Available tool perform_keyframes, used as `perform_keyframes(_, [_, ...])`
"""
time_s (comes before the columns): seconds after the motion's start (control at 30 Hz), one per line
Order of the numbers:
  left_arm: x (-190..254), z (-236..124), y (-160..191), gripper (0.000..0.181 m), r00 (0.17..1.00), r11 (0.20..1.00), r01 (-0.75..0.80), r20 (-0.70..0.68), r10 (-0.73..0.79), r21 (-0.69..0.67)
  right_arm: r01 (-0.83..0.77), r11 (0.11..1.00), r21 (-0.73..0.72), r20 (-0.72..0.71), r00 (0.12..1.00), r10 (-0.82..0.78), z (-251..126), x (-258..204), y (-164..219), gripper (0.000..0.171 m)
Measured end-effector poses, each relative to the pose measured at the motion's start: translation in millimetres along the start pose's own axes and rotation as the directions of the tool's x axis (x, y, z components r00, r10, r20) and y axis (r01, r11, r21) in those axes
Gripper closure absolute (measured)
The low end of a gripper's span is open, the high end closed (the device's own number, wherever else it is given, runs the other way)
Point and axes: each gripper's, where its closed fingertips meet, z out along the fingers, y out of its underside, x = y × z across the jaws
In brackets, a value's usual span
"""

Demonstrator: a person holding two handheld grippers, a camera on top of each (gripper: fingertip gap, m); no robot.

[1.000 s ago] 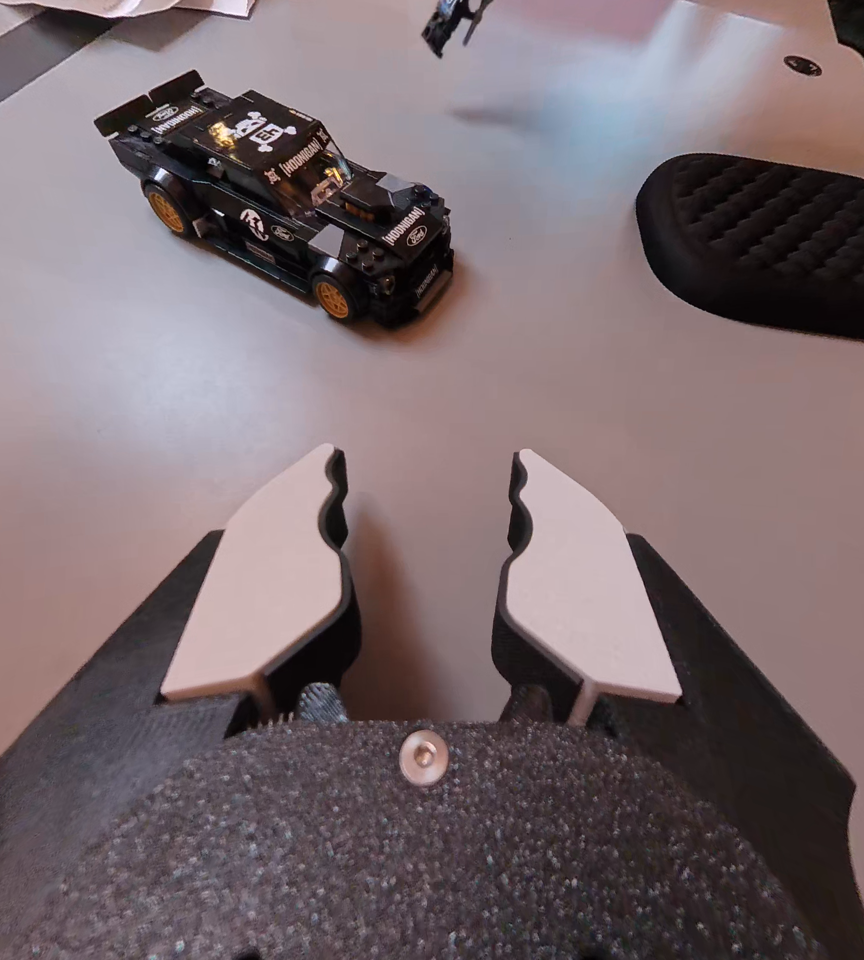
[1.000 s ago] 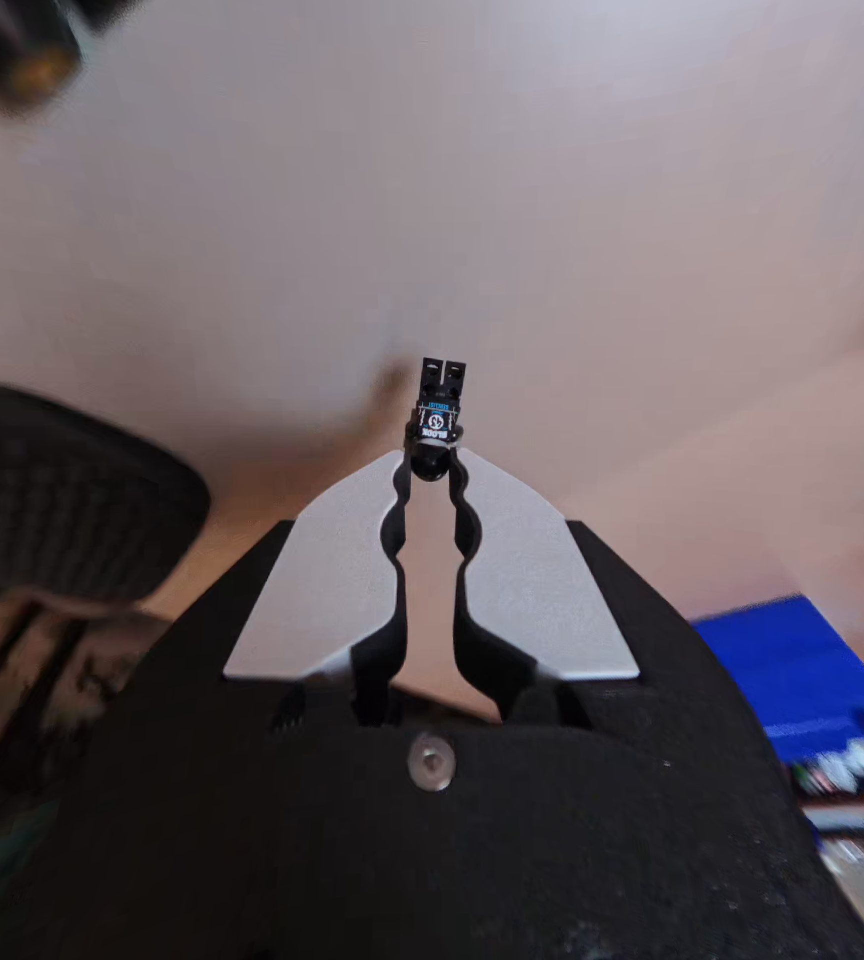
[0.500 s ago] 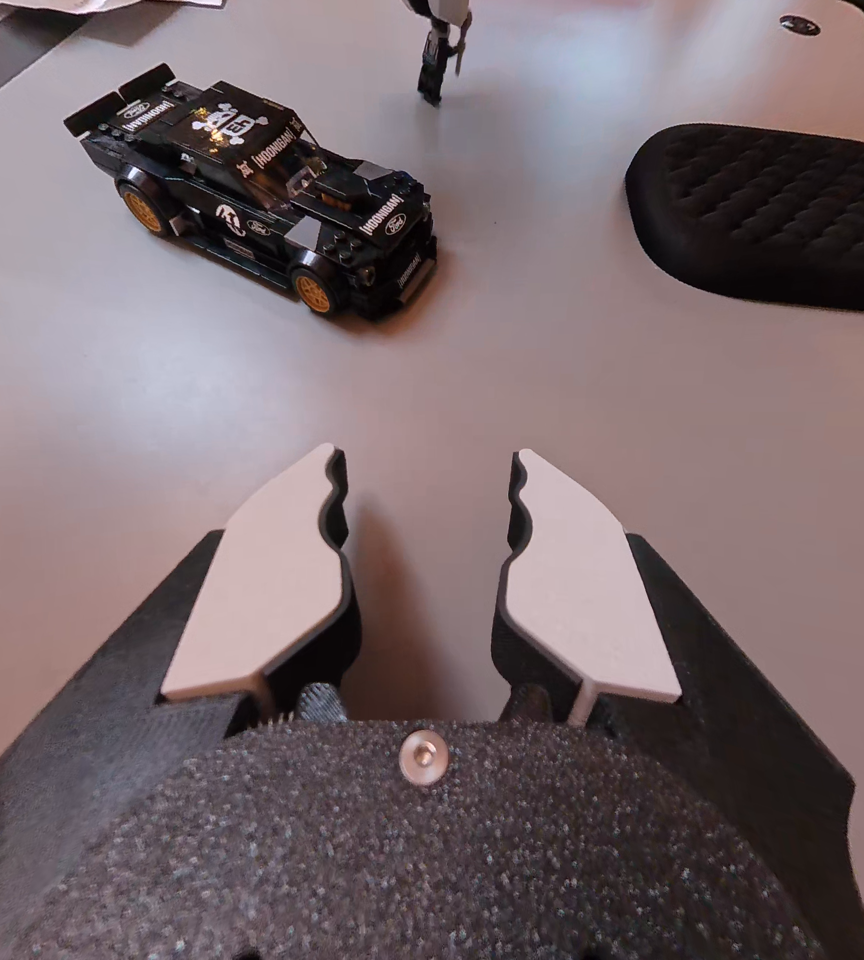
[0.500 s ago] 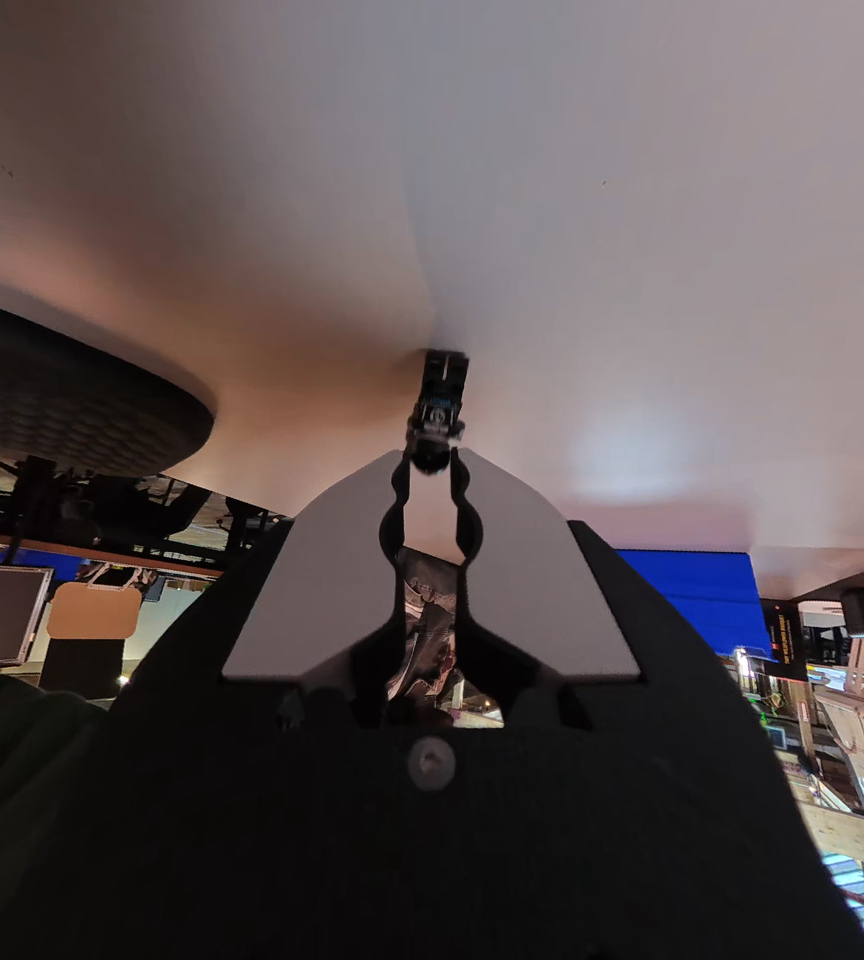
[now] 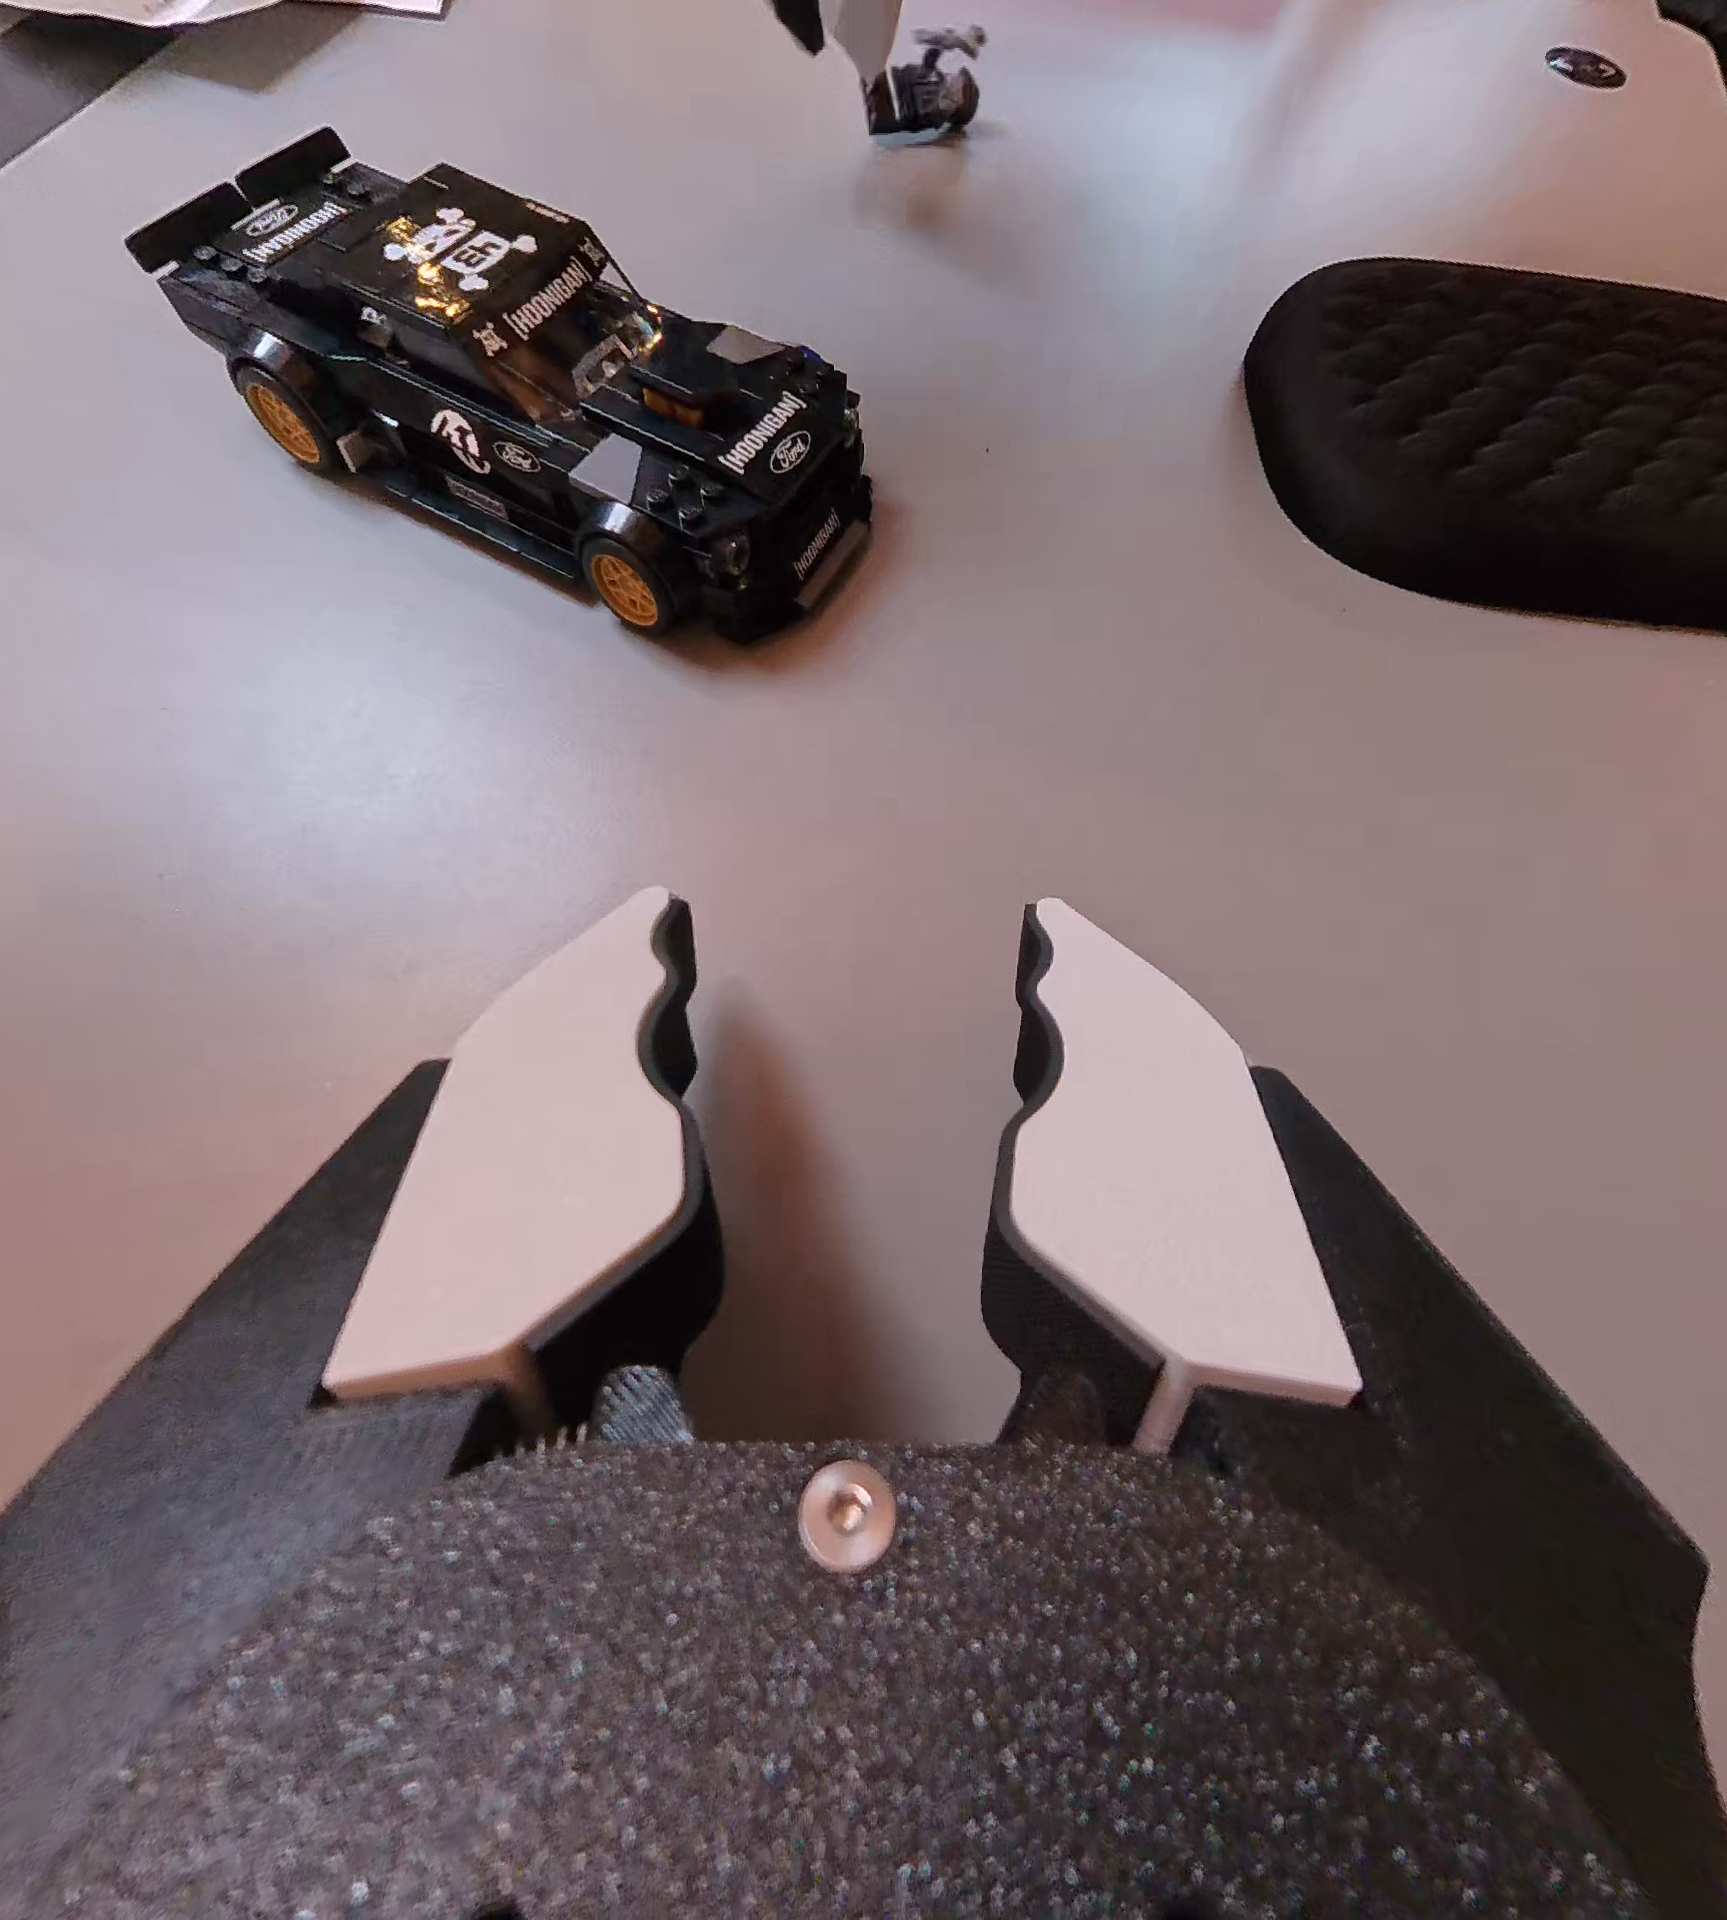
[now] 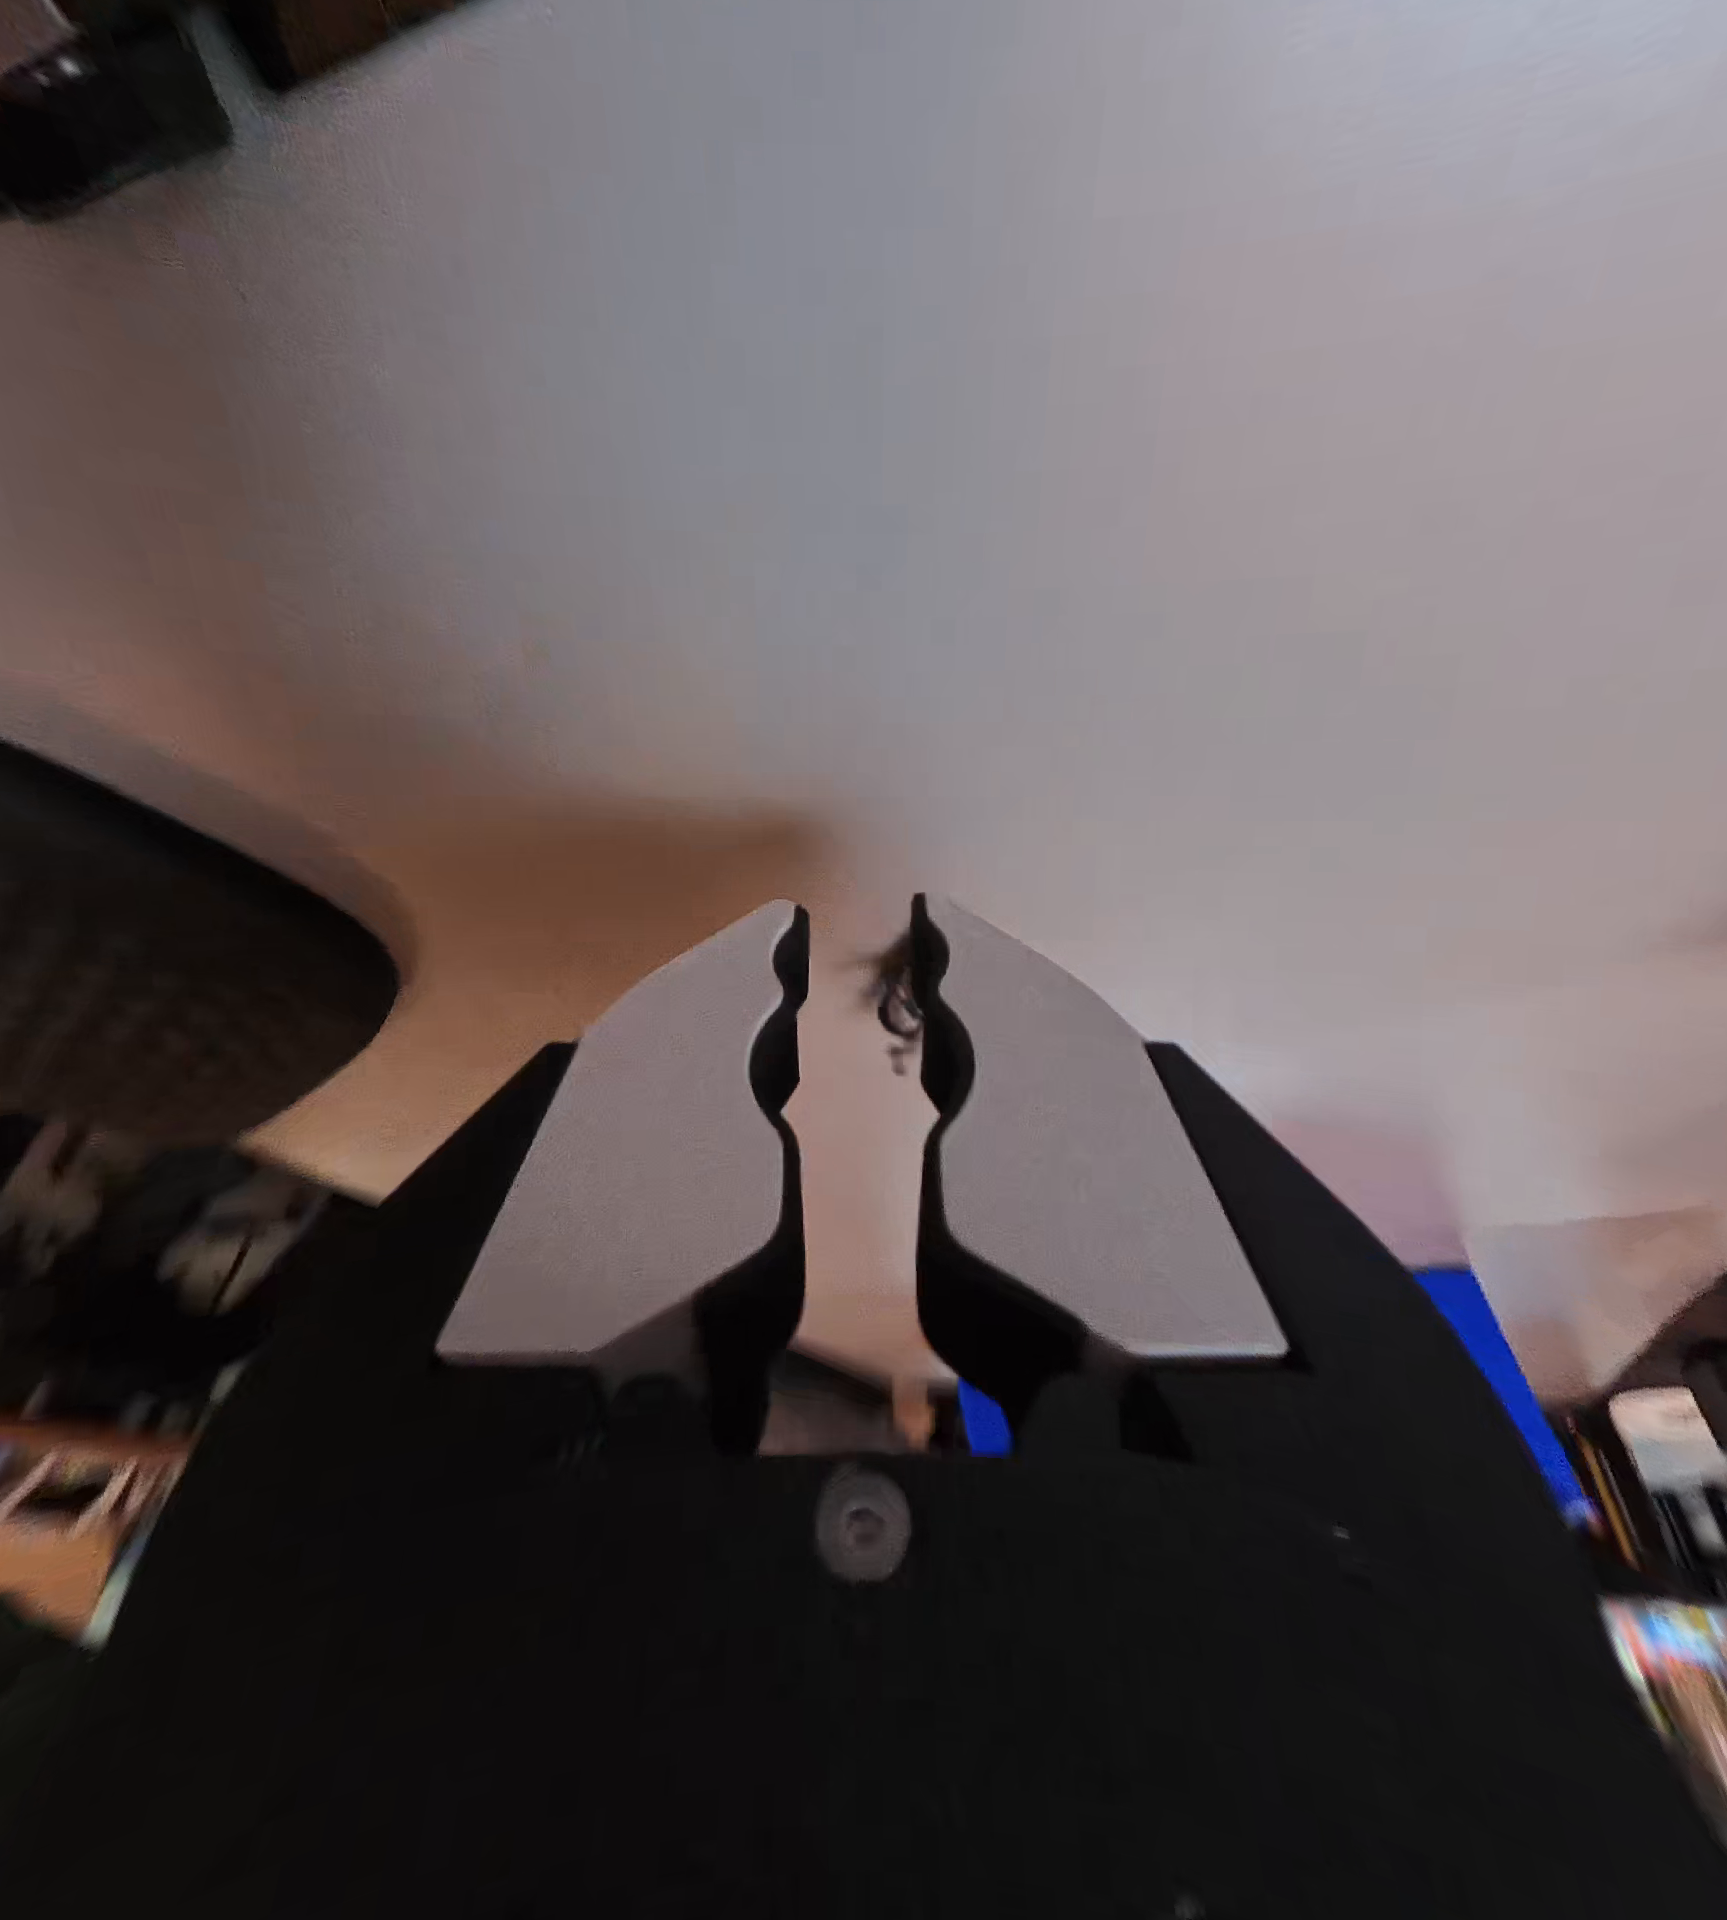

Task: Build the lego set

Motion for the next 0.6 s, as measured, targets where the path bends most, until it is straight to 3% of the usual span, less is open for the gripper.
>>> perform_keyframes(0.1, [0.3, 0.2, 0.1, 0.122, 1.0, 1.0, -0.001, -0.002, 0.001, -0.001, -0.002, 0.949, 0.316, -0.112, 0.993, 0.039, -5.8, 12.1, -2.5, 0.152])
perform_keyframes(0.27, [0.7, -0.6, -1.8, 0.124, 1.0, 1.0, -0.025, 0.01, 0.025, 0.011, -0.099, 0.713, 0.694, -0.184, 0.933, 0.308, -3.6, 26.5, 30.5, 0.146])
perform_keyframes(0.4, [-1.7, 0.4, -3.7, 0.124, 0.999, 1.0, -0.024, 0.024, 0.024, 0.016, -0.273, 0.505, 0.819, -0.033, 0.855, 0.517, 20.3, 22.6, 58.6, 0.14])
perform_keyframes(0.6, [-2.4, 4.4, -7.6, 0.126, 0.999, 1.0, -0.018, 0.033, 0.018, 0.023, -0.296, 0.464, 0.835, -0.012, 0.833, 0.554, 42.7, 31.8, 66.8, 0.14])
